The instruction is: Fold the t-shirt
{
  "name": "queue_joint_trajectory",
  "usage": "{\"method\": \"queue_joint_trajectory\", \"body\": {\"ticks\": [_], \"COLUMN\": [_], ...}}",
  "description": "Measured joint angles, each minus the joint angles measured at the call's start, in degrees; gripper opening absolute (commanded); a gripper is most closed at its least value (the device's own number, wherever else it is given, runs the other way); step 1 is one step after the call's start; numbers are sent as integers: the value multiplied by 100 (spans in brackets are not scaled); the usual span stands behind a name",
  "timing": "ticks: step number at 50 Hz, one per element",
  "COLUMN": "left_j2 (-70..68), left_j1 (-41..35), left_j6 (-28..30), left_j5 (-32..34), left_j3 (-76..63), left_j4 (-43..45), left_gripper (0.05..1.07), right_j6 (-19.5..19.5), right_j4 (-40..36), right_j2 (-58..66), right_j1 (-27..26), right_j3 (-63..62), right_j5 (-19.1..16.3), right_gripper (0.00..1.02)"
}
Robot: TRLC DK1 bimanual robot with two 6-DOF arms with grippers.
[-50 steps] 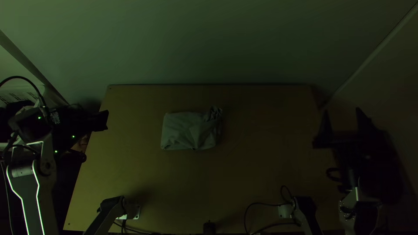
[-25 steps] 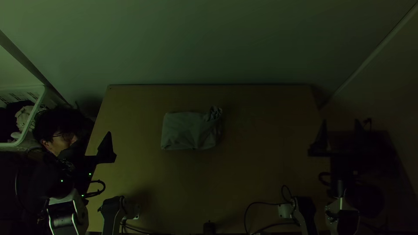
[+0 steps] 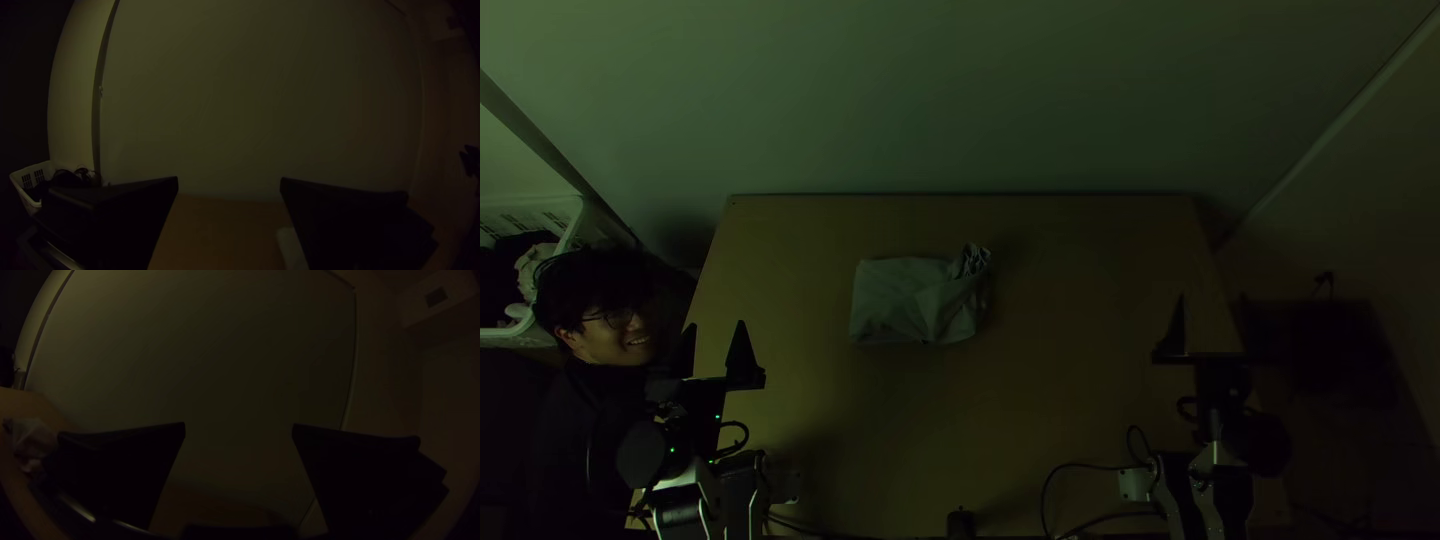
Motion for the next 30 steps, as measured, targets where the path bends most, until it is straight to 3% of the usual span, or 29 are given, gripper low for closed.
{"method": "queue_joint_trajectory", "body": {"ticks": [11, 23, 30], "left_j2": [0, -2, 0], "left_j1": [15, 13, -7], "left_j6": [229, 247, 251], "left_j5": [-133, -151, -157], "left_j3": [-903, -1639, -1845], "left_j4": [901, 977, 1027], "left_gripper": [103, 103, 103], "right_j6": [2, 33, 249], "right_j4": [4, 39, -555], "right_j2": [-839, -1054, -1064], "right_j1": [0, -15, -17], "right_j3": [-833, -1344, -1394], "right_j5": [52, 605, 901], "right_gripper": [98, 98, 98]}}
